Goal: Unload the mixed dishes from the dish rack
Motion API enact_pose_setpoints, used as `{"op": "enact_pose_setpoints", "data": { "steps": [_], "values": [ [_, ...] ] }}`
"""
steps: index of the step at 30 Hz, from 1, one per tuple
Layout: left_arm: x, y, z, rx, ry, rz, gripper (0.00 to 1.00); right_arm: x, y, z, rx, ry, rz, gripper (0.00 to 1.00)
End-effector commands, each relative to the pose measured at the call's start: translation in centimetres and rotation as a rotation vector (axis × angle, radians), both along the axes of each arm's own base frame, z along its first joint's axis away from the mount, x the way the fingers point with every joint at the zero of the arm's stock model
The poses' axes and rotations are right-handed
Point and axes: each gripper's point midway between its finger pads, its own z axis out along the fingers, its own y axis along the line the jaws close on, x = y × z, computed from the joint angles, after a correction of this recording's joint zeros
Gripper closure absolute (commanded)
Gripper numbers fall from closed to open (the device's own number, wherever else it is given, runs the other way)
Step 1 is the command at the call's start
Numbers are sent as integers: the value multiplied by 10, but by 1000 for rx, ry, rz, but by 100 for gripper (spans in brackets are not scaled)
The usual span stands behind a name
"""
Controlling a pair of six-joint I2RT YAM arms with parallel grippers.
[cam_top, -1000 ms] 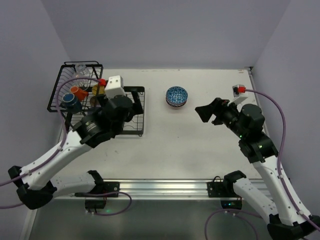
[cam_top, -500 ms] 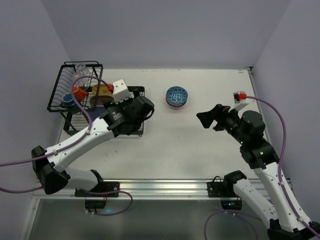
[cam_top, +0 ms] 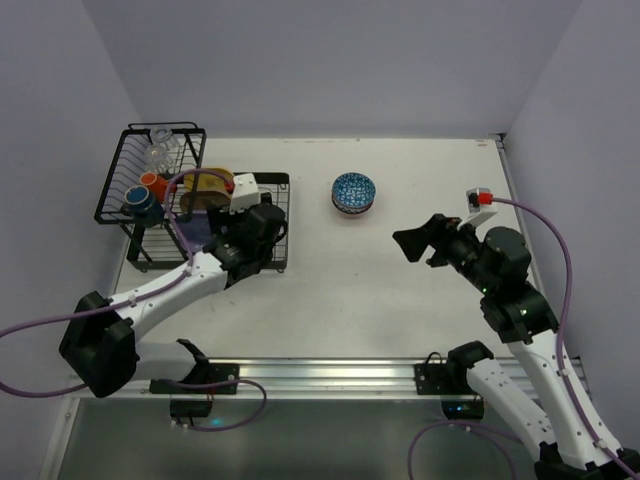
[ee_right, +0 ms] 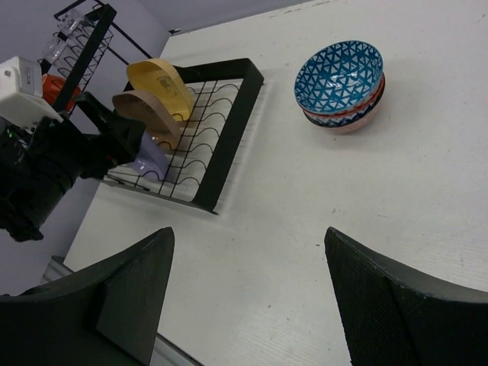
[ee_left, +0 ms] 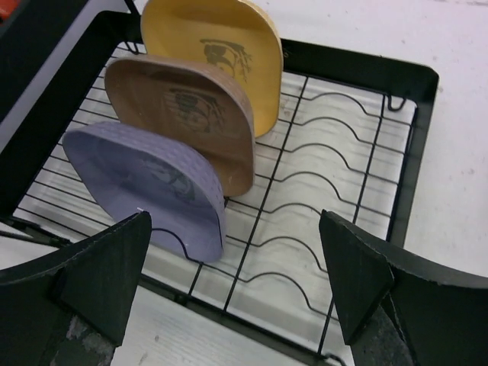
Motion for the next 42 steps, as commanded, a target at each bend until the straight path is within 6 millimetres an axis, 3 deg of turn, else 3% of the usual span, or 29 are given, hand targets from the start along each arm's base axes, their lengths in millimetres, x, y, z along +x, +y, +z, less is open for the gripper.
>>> {"op": "enact_pose_setpoints", "data": {
  "steps": [1, 6, 8, 13, 19, 31, 42],
  "values": [
    [24, 3, 3, -44, -54, -13, 5, -3, 4, 0, 11, 2, 28, 18],
    [37, -1, -7, -116, -66, -10, 11, -4, 9, 2, 19, 7, 55, 18],
    [31, 5, -20, -101, -20, 31, 14, -4, 9, 2, 20, 9, 57, 18],
    [25, 21, -32, -91, -22, 153, 16, -4, 8, -3, 12, 13, 50, 18],
    [27, 27, -51, -94, -3, 172, 20, -4, 11, -7, 12, 23, 68, 18],
    [38, 38, -50, -133, -66, 190, 41, -5, 10, -12, -3, 29, 73, 18],
    [35, 48, -45, -153, -126, 209, 68, -7, 10, -15, -9, 28, 79, 18]
  ]
}}
